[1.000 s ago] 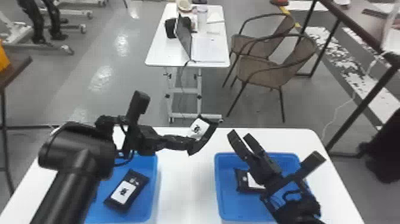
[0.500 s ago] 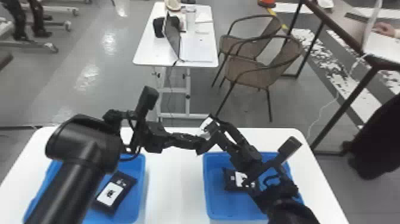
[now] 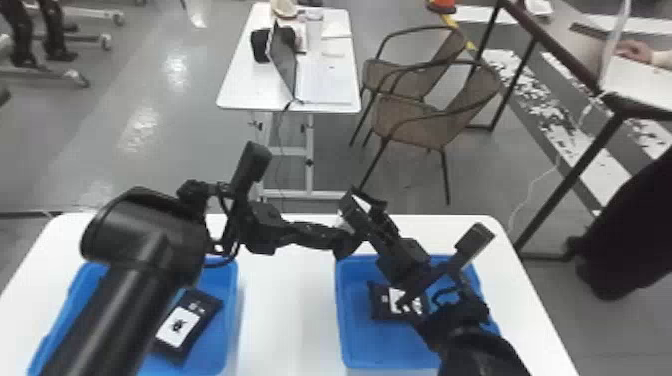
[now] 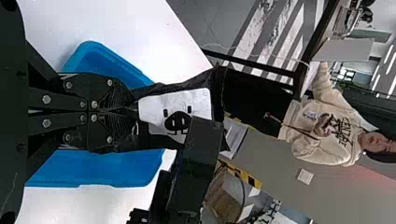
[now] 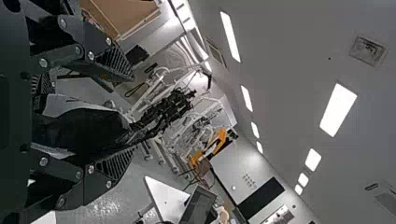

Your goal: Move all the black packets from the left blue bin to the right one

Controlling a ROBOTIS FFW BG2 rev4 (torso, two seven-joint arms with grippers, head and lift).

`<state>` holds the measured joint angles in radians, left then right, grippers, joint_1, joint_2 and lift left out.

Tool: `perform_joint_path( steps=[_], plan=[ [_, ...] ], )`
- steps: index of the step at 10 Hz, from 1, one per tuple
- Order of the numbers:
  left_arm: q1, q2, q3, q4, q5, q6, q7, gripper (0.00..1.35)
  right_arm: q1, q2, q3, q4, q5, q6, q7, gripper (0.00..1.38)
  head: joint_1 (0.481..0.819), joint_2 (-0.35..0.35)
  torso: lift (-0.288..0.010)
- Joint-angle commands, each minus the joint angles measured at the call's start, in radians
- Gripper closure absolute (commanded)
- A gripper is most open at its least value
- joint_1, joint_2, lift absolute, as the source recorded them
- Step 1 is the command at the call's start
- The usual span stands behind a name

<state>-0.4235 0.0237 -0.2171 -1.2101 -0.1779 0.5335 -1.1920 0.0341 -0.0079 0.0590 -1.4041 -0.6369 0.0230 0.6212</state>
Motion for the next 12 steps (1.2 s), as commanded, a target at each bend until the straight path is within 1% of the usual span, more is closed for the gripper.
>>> perform_joint_path(
  steps=[1,2,4,5,6,7,8,9,10,11,12],
  plan=[
    [-0.001,-0.002,0.012,0.001,0.005,-0.004,0.0,1.2,0.007,0.005,0.013,0.004,-0.01,0.0,-0.001,1.01,0.695,-0.111,0.0],
    [-0.001,-0.002,0.015,0.001,0.008,-0.006,0.0,1.2,0.009,0.009,0.025,0.027,-0.066,0.0,0.0,1.09,0.695,-0.106,0.0],
    [0.006,-0.005,0.03,0.001,0.021,-0.009,0.014,1.19,0.015,0.009,0.028,0.039,-0.083,-0.025,0.002,1.09,0.695,-0.097,0.0],
    [0.025,-0.002,0.047,0.001,0.072,-0.007,0.035,1.07,0.017,0.009,0.028,0.048,-0.104,-0.026,0.002,1.09,0.695,-0.097,0.0],
    [0.049,0.001,0.073,0.001,0.109,-0.003,0.04,0.58,0.018,0.009,0.025,0.06,-0.125,-0.04,0.0,1.09,0.695,-0.097,0.0],
    [0.077,0.009,0.099,-0.013,0.129,-0.007,0.04,0.18,0.029,0.009,0.001,0.062,-0.13,-0.043,-0.008,1.09,0.695,-0.097,0.0],
    [0.118,0.018,0.134,-0.054,0.135,-0.004,0.042,0.08,0.04,0.009,-0.024,0.062,-0.125,-0.043,-0.024,1.09,0.695,-0.098,0.0],
    [0.172,0.024,0.182,-0.105,0.153,-0.003,0.042,0.11,0.052,0.009,-0.062,0.07,-0.115,-0.044,-0.032,1.09,0.695,-0.102,0.0],
    [0.232,0.025,0.242,-0.174,0.17,0.0,0.057,0.09,0.064,0.009,-0.1,0.082,-0.101,-0.044,-0.043,1.09,0.695,-0.105,0.0],
    [0.298,0.027,0.306,-0.247,0.21,-0.014,0.109,0.1,0.078,0.009,-0.136,0.102,-0.086,-0.044,-0.051,1.09,0.695,-0.106,0.0],
    [0.351,0.032,0.361,-0.292,0.265,-0.02,0.152,0.11,0.09,0.009,-0.166,0.123,-0.079,-0.044,-0.055,1.09,0.695,-0.099,0.0]
  ],
)
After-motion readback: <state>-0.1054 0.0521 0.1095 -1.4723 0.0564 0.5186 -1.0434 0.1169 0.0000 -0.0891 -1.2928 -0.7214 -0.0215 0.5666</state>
